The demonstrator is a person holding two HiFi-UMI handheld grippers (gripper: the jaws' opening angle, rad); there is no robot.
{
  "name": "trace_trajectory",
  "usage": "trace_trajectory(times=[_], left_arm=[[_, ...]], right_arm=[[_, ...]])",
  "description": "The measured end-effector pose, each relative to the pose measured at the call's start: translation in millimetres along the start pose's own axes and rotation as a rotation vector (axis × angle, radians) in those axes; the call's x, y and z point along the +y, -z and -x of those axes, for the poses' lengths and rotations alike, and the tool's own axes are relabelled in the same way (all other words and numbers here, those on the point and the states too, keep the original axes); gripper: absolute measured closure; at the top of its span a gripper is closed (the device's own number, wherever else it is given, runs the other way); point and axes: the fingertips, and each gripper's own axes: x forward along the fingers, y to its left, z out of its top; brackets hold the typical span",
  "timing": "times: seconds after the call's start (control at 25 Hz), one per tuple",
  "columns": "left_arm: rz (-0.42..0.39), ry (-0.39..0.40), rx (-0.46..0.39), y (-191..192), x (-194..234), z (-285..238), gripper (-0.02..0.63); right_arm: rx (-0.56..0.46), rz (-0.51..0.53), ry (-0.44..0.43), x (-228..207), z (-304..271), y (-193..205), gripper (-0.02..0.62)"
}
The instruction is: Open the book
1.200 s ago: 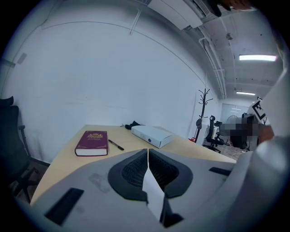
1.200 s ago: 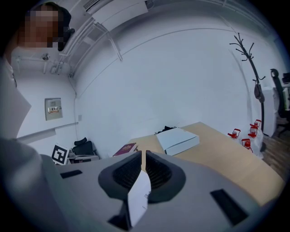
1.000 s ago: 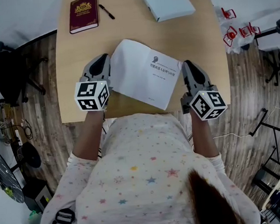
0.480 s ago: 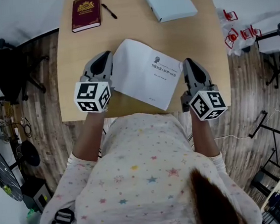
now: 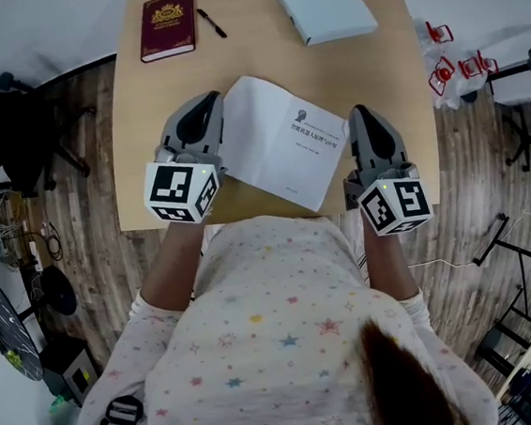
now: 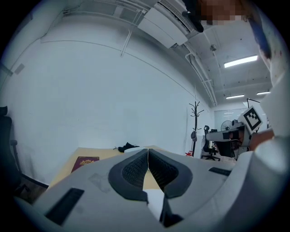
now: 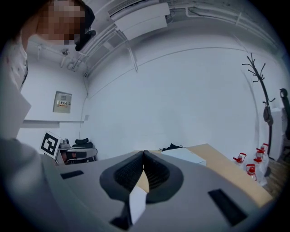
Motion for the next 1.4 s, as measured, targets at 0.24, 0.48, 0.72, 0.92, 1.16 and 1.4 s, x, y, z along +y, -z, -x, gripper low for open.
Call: trace_trajectory(times=[0.24,0.48,0.72,0.92,1.16,1.4], left_arm=[[-0.017,0.012,-0.045,-16,-8,3,0.591],[-0.032,0.016,-0.075,-25,-13,6,0.591],[-0.039,0.017,-0.079,-26,-16,7,0.591],[-0.042,0.009,-0.068,-23,-14,6,0.592],[-0.041,0.01,-0.07,-23,-16,8,0.592],[-0.038,0.009,-0.069,-22,-16,9,0.592]], right_arm=[[-0.06,0.027,-0.025,9,1,-18,0.593],[-0.083,0.051,-0.02,11,4,-27,0.593],[-0.091,0.058,-0.015,12,6,-30,0.593],[-0.092,0.06,-0.011,12,6,-29,0.593],[-0.093,0.064,-0.004,11,9,-30,0.593],[-0.093,0.067,-0.003,12,11,-30,0.593]])
